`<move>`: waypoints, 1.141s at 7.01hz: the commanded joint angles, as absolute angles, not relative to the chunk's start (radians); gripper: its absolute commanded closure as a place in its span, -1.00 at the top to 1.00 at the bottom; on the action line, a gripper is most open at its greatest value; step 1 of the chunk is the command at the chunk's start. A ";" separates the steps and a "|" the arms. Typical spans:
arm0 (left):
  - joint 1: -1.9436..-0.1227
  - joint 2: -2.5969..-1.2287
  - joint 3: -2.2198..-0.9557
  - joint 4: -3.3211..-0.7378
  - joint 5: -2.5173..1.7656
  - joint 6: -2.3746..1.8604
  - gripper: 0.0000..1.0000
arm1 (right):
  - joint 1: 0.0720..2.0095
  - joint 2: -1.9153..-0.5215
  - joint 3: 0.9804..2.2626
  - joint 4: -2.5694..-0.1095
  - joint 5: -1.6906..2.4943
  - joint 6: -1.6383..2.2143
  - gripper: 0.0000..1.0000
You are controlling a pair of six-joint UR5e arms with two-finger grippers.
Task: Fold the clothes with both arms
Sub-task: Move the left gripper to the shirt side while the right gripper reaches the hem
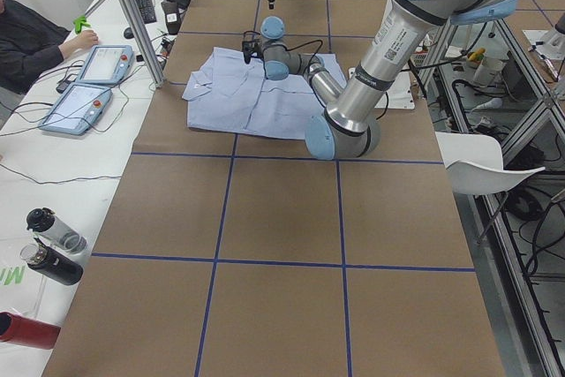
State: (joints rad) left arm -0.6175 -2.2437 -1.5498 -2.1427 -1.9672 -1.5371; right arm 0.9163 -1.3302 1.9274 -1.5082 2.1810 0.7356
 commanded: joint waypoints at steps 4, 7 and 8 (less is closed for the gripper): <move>-0.704 -1.975 -1.916 -1.827 -1.960 -1.350 0.98 | 0.451 -1.447 2.078 -1.328 1.868 1.311 0.99; -0.709 -1.931 -1.940 -1.827 -1.960 -1.350 0.98 | 0.330 -1.437 2.089 -1.374 1.842 1.385 1.00; -0.707 -1.931 -1.940 -1.827 -1.960 -1.350 0.98 | 0.299 -1.437 2.086 -1.374 1.827 1.420 1.00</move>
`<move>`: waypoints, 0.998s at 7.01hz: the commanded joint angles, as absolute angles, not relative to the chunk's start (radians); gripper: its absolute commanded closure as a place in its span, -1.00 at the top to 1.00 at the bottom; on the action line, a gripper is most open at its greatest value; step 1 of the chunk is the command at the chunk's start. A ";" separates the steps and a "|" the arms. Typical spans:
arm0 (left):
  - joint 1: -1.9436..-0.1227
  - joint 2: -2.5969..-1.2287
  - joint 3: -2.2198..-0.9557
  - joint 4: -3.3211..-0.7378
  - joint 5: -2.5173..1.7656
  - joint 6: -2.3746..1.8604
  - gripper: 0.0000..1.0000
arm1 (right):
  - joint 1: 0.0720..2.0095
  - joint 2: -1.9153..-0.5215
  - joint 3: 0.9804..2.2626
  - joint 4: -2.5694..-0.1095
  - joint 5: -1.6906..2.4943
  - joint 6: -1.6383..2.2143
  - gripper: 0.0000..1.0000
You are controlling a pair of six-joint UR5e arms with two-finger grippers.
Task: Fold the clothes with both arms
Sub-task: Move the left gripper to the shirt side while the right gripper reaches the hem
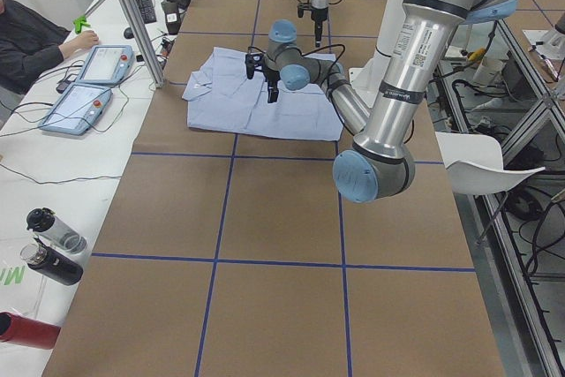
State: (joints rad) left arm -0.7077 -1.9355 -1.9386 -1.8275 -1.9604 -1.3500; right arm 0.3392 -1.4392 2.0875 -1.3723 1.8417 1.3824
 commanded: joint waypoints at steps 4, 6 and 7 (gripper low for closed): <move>-0.703 -1.931 -1.939 -1.827 -1.960 -1.350 0.98 | 0.236 -1.437 2.069 -1.379 1.816 1.428 1.00; -0.696 -1.933 -1.939 -1.827 -1.960 -1.351 0.98 | 0.230 -1.433 2.048 -1.379 1.822 1.427 0.99; -0.695 -1.934 -1.937 -1.827 -1.960 -1.353 0.98 | 0.227 -1.430 2.028 -1.379 1.825 1.427 0.98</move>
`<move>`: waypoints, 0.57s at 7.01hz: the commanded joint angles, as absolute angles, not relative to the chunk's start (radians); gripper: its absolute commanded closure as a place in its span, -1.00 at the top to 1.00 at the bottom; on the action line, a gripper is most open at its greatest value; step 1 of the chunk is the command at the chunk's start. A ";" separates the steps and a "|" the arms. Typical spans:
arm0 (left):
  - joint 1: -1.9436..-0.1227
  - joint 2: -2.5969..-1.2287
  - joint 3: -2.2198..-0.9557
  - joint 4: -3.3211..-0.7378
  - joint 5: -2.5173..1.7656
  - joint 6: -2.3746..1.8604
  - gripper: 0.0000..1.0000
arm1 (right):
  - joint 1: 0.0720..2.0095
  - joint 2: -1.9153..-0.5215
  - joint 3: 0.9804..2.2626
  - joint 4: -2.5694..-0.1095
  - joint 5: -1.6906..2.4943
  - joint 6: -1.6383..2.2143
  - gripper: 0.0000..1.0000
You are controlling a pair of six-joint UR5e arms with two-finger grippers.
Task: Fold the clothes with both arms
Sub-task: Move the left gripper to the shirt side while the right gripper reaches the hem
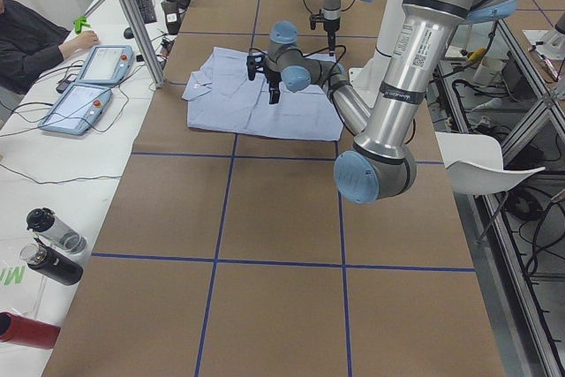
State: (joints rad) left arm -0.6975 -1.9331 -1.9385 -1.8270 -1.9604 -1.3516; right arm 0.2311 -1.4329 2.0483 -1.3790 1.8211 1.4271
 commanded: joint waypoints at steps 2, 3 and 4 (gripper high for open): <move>-0.695 -1.936 -1.933 -1.829 -1.960 -1.353 0.98 | 0.227 -1.430 2.022 -1.379 1.830 1.425 0.82; -0.695 -1.937 -1.933 -1.829 -1.960 -1.353 0.98 | 0.224 -1.430 2.014 -1.379 1.832 1.425 0.73; -0.695 -1.937 -1.933 -1.829 -1.960 -1.353 0.98 | 0.222 -1.430 2.014 -1.379 1.833 1.425 0.67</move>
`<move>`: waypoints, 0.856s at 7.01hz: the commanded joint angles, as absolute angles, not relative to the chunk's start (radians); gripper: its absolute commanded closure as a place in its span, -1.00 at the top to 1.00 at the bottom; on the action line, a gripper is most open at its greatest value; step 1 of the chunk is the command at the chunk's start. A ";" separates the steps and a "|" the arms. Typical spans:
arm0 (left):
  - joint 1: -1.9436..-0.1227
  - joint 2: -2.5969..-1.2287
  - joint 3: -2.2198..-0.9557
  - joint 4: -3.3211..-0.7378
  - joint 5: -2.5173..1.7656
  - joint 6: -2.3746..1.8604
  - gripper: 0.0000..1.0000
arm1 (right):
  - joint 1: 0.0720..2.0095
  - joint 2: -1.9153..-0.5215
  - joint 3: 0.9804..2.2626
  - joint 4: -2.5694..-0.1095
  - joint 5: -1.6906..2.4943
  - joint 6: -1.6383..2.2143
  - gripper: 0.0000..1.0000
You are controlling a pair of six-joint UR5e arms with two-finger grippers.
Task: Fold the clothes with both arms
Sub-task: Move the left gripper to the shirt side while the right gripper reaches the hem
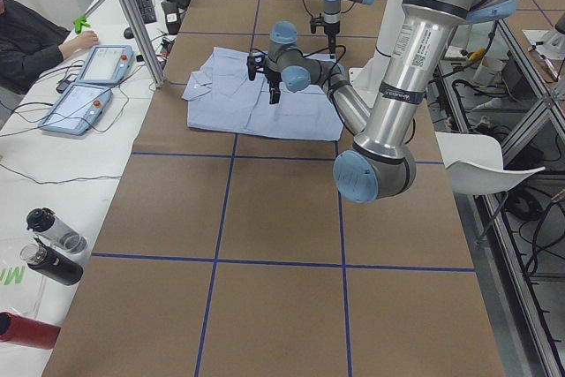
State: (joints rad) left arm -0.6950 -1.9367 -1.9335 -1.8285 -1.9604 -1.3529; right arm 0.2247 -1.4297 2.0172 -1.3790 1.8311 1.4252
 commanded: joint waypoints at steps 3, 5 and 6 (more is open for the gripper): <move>-0.695 -1.937 -1.931 -1.829 -1.960 -1.353 0.98 | 0.210 -1.431 2.013 -1.381 1.833 1.425 0.18; -0.695 -1.939 -1.931 -1.829 -1.960 -1.353 0.98 | 0.210 -1.431 2.013 -1.381 1.833 1.425 0.12; -0.693 -1.940 -1.931 -1.829 -1.960 -1.353 0.98 | 0.212 -1.431 2.013 -1.381 1.833 1.425 0.08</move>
State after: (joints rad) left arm -0.6941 -1.9393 -1.9313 -1.8285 -1.9605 -1.3530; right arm 0.2109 -1.4311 2.0127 -1.3806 1.8331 1.4250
